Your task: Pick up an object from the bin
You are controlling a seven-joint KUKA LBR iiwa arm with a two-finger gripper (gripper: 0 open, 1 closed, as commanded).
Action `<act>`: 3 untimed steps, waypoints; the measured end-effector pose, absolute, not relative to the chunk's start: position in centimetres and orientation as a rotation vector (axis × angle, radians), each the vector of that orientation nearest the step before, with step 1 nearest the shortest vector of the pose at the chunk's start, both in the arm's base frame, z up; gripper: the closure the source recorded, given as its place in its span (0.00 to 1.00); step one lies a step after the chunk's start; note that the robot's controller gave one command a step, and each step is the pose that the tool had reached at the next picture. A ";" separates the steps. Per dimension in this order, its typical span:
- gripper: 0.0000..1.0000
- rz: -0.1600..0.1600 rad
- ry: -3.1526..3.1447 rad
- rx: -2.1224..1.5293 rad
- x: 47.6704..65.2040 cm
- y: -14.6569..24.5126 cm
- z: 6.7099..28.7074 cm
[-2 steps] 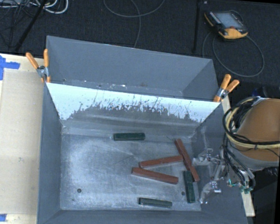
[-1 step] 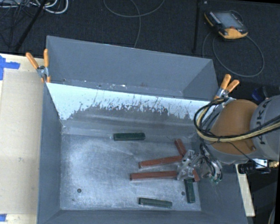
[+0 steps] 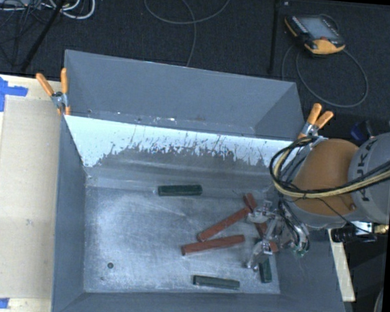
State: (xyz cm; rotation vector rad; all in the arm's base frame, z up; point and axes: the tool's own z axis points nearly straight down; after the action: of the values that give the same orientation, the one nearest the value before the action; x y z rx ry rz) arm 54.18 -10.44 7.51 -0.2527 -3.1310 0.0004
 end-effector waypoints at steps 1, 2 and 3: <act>0.00 0.001 -3.131 -0.252 54.2 -10.4 7.5; 1.00 0.002 -3.139 -0.303 56.6 -6.2 7.5; 0.00 0.001 -3.135 -0.300 56.5 -6.1 7.3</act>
Offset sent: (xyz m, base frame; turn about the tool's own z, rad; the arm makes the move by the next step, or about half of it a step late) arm 0.0201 0.0430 -0.0051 0.0335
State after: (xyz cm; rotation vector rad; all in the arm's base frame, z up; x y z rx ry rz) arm 56.50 -6.08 7.33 -0.3002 -3.1355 0.0013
